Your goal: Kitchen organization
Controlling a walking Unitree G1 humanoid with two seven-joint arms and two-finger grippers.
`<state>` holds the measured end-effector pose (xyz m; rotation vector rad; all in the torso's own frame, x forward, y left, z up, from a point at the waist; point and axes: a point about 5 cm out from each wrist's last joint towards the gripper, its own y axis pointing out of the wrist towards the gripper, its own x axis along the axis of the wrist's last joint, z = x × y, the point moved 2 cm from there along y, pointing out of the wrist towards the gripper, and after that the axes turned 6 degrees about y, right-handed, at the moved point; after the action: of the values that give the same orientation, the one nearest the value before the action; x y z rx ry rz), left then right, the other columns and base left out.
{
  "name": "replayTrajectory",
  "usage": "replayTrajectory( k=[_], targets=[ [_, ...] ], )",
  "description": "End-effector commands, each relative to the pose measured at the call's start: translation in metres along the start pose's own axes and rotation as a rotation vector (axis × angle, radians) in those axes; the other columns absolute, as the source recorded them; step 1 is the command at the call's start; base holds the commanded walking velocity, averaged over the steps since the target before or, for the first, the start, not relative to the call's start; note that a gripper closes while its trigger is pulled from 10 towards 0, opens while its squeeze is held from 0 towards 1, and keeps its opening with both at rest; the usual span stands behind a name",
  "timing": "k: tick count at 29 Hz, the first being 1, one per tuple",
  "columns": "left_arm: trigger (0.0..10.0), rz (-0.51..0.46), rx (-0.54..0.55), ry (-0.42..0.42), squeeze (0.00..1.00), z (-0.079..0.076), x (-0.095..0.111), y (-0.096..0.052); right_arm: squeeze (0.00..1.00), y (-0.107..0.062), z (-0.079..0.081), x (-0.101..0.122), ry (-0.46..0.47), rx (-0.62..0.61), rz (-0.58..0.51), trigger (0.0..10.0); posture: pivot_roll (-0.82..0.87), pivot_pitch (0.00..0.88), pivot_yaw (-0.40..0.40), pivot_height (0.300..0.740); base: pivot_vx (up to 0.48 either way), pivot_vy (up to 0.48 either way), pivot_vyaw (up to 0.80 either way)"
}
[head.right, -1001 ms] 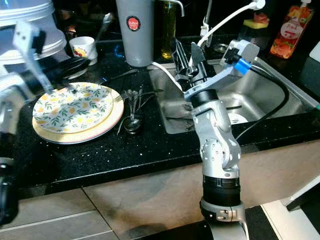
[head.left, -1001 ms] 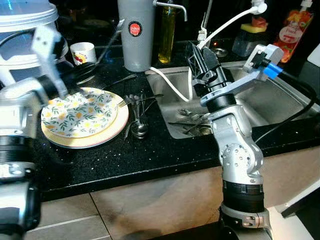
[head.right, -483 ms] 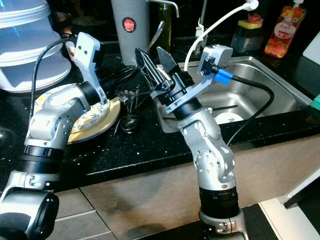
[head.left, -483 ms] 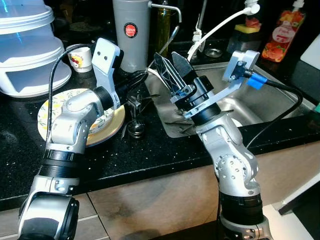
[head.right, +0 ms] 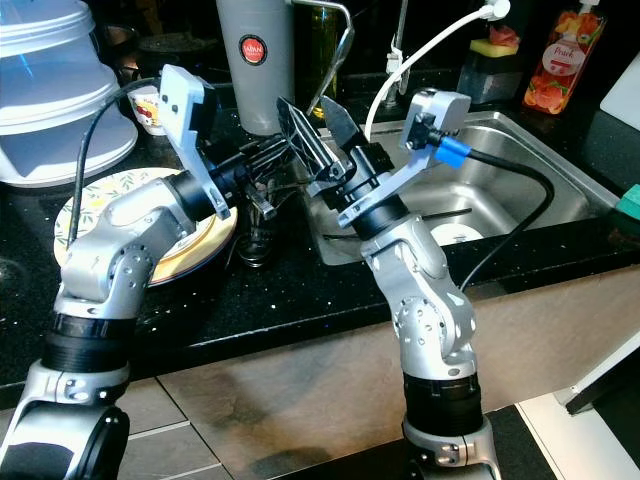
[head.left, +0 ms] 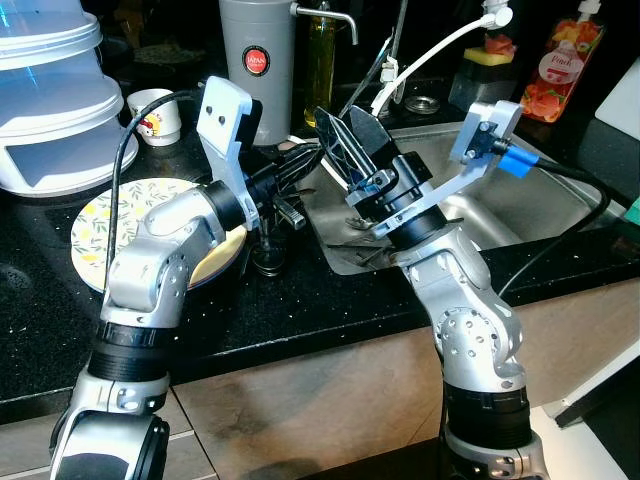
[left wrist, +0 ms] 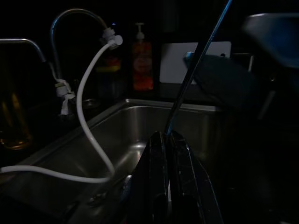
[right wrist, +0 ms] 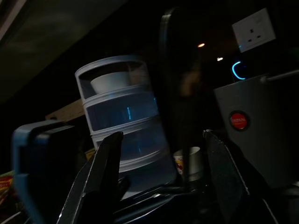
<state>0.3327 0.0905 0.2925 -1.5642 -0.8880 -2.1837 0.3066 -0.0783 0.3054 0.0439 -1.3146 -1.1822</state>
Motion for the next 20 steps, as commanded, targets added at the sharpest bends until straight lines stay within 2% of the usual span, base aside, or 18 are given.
replayTrajectory(
  k=[1,10,11,13,14,15,16,17,20],
  targets=[
    [10.0,-0.020,-0.007,-0.024,0.00,-0.005,0.003,0.000,0.00,-0.001,-0.005,0.002,0.004,-0.026,-0.001,10.0,0.06,0.000,0.008,0.740,0.000,0.000,0.00],
    [10.0,-0.002,-0.052,-0.044,0.00,-0.014,0.001,-0.004,0.00,0.000,-0.006,0.005,0.014,-0.030,-0.021,10.0,0.06,0.000,0.007,0.740,0.000,0.000,0.00],
    [10.0,0.007,-0.068,-0.054,0.00,-0.018,-0.001,-0.005,0.00,0.000,-0.006,0.006,0.017,-0.028,-0.026,5.3,0.06,0.000,0.008,0.740,0.000,0.000,0.00],
    [10.0,0.013,-0.077,-0.062,0.00,-0.020,-0.003,-0.005,0.00,0.000,-0.006,0.006,0.019,-0.026,-0.028,5.3,0.06,0.000,0.008,0.740,0.000,0.000,0.00],
    [10.0,0.014,-0.078,-0.064,0.00,-0.020,-0.003,-0.005,0.00,0.000,-0.006,0.006,0.019,-0.026,-0.028,4.1,0.06,0.000,0.008,0.740,0.000,0.000,0.00],
    [10.0,0.017,-0.077,-0.067,0.00,-0.021,-0.004,-0.005,0.00,0.000,-0.006,0.007,0.022,-0.024,-0.031,4.1,0.06,0.000,0.008,0.740,0.000,0.000,0.00],
    [10.0,0.019,-0.068,-0.071,0.00,-0.022,-0.005,-0.004,0.00,-0.001,-0.005,0.008,0.027,-0.019,-0.036,2.9,0.06,0.000,0.007,0.740,0.000,0.000,0.00],
    [10.0,0.021,-0.066,-0.072,0.00,-0.022,-0.006,-0.004,0.00,-0.001,-0.004,0.009,0.031,-0.018,-0.042,0.0,0.06,0.000,0.007,0.740,0.000,0.000,0.00],
    [10.0,0.025,-0.065,-0.071,0.00,-0.022,-0.007,-0.003,0.00,-0.002,-0.004,0.011,0.039,-0.014,-0.055,0.0,0.06,0.000,0.009,0.740,0.000,0.000,0.00]
  ],
)
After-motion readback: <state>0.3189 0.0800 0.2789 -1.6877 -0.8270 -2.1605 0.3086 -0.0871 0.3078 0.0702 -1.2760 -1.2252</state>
